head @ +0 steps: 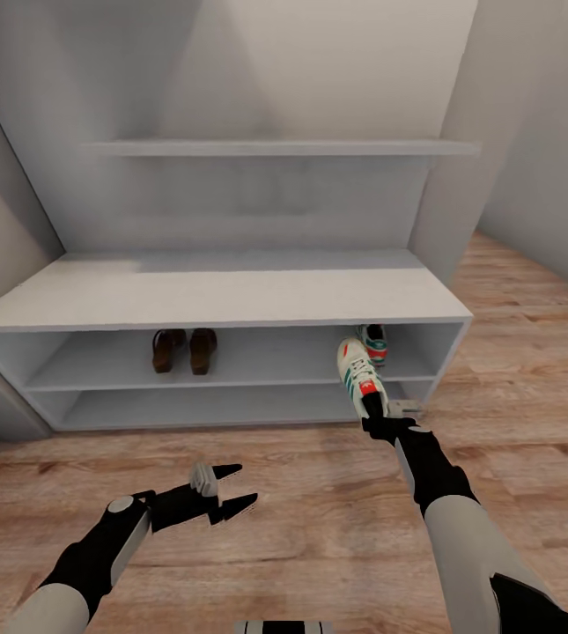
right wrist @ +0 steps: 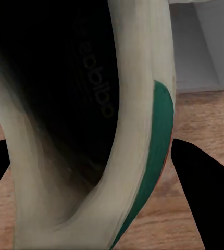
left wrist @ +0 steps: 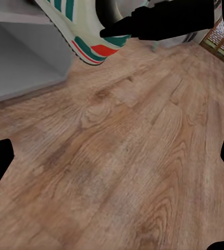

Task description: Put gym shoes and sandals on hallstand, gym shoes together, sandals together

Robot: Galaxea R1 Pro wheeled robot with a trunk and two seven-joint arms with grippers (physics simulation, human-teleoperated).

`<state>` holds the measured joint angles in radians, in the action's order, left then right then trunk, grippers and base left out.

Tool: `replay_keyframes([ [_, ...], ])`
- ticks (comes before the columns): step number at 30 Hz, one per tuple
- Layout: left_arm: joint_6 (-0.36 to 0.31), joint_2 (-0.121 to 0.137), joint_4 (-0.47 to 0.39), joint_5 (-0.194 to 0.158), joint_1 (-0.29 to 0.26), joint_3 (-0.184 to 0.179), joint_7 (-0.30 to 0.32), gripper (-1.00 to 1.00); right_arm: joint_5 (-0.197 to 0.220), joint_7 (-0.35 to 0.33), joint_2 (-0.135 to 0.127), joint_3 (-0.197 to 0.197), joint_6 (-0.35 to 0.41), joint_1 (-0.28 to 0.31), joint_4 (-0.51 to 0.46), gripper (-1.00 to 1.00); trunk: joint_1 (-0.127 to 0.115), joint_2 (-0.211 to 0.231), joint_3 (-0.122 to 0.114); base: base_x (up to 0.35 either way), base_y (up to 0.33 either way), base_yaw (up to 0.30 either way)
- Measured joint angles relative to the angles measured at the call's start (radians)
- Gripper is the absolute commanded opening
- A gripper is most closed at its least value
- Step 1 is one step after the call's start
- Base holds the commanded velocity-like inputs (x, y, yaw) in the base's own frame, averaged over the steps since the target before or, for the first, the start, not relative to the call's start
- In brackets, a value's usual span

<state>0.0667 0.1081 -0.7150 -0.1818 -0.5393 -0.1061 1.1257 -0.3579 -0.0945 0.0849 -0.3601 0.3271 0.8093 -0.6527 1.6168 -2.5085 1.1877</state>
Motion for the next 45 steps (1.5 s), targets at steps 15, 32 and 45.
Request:
replay_keyframes([
  [15,0.0,-0.001,0.001,0.0,0.0,0.0,-0.001,1.0,0.001,0.0,0.0,0.0,0.0,0.0,0.0,-1.0,0.0,0.0,0.0,0.287,0.168,0.0],
  [32,0.0,-0.016,0.005,-0.003,0.0,0.0,-0.002,1.0,0.001,0.0,0.0,0.0,0.0,0.0,-0.001,-1.0,0.0,0.0,0.0,0.141,-0.005,0.0],
  [45,0.0,-0.022,0.024,-0.002,0.0,0.001,-0.001,1.0,0.002,0.0,-0.001,0.0,0.0,0.0,-0.001,-1.0,0.001,0.0,0.0,0.11,0.0,0.0],
])
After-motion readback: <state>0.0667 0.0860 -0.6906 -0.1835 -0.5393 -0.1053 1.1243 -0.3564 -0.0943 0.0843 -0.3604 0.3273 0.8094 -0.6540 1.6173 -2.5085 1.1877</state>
